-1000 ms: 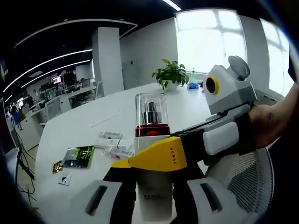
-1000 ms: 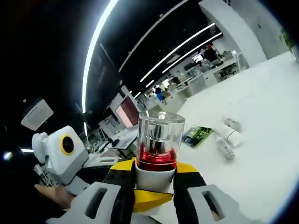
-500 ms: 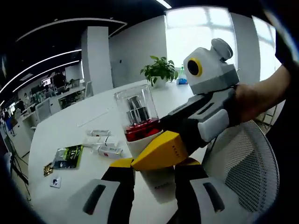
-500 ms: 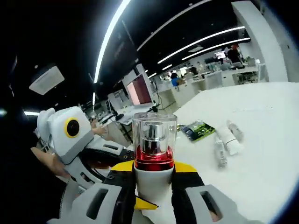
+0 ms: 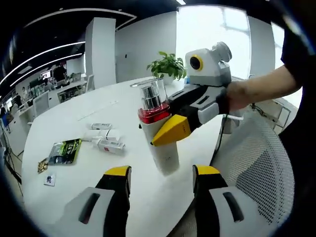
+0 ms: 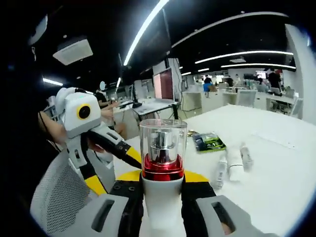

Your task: Arrange the skincare products in the storage area until every visible bottle or jar stands upright without overlapping.

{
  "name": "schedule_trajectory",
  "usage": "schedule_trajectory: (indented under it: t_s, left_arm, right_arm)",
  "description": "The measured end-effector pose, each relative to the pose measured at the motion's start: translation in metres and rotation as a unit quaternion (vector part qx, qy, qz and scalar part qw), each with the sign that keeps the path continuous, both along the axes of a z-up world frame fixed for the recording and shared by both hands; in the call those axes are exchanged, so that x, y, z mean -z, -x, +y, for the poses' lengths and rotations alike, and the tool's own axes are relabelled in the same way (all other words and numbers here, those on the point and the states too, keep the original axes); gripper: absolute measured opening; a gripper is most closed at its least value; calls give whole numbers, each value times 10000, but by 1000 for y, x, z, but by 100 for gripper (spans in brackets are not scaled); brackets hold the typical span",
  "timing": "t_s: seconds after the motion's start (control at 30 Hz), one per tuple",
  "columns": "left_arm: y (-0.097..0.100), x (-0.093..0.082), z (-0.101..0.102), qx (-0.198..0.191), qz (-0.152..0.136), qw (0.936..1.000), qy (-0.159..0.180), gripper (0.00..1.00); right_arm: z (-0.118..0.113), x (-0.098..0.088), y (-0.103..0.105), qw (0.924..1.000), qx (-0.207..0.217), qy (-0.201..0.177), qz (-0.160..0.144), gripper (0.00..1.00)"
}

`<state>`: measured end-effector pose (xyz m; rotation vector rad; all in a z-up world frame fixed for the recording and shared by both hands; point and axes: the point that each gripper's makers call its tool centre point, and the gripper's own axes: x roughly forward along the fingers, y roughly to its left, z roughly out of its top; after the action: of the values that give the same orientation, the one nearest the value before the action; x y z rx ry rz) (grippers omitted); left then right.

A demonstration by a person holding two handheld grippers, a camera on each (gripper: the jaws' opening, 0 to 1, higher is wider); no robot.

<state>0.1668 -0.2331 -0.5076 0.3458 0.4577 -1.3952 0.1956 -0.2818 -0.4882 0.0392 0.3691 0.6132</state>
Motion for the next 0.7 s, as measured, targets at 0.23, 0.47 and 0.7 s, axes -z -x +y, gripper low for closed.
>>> schedule_trajectory:
  t_s: [0.23, 0.47, 0.7]
  left_arm:
    - [-8, 15, 5, -16, 55, 9996, -271, 47]
    - [-19, 26, -5, 110, -217, 9980, -590, 45]
    - [-19, 30, -16, 139, -196, 9982, -551, 49]
  right_arm:
    - [-25, 14, -9, 9997, -114, 158, -130, 20]
    - [-41, 28, -18, 9991, -187, 353, -168, 20]
    - [-53, 25, -23, 9990, -58, 278, -354, 21]
